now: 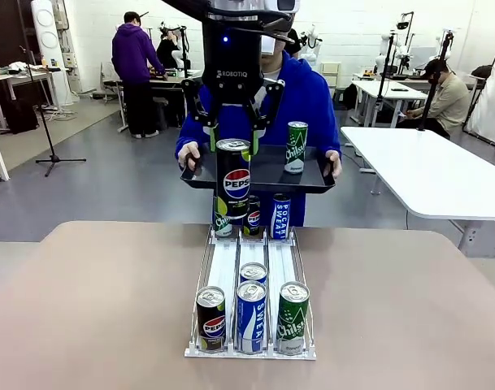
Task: Retrieve and hand over the desired beverage to the person.
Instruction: Pick up another can of the same type that the person held from the Automatic Can Dispenser, then place the picked can on the Handle tray extended by the person.
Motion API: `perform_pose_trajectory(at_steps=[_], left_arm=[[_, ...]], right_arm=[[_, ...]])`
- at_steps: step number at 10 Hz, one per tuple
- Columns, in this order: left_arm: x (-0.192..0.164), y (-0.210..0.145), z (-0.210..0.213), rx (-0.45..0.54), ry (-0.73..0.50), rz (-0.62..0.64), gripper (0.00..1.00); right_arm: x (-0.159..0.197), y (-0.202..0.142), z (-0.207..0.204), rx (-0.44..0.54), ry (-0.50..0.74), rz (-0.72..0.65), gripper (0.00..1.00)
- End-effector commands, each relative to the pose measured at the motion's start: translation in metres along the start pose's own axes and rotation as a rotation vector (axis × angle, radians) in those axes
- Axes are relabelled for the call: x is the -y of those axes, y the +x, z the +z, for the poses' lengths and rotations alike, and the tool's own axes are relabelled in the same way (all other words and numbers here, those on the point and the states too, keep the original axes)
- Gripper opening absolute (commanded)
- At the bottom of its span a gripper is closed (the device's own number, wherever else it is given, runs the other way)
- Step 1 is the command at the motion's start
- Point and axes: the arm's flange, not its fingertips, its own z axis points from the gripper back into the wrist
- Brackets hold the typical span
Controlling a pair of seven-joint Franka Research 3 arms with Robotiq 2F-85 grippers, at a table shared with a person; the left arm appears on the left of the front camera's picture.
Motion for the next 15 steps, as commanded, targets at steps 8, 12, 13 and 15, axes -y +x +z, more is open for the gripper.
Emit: perform_pose_trajectory(at_steps=[8,12,13,15], left_arm=[[-0.0017,-0.0043,0.0001,0.007,0.006,0.001,0.00],[-0.0017,-0.0043,0.0001,0.007,0.006,0.001,0.00],[-0.0017,-0.0043,0.0001,0.007,0.006,0.001,0.00],[-0.0017,-0.0043,0.0001,0.007,0.006,0.001,0.00]], right_arm=[[0.0007,0.0014,0.0005,0.009,0.020,0.011,1.00],[0.0007,0.0014,0.0005,0.009,0.020,0.011,1.00],[0.0007,0.0014,0.0005,0.009,0.020,0.011,1.00],[0.0007,0.0014,0.0005,0.009,0.020,0.011,1.00]])
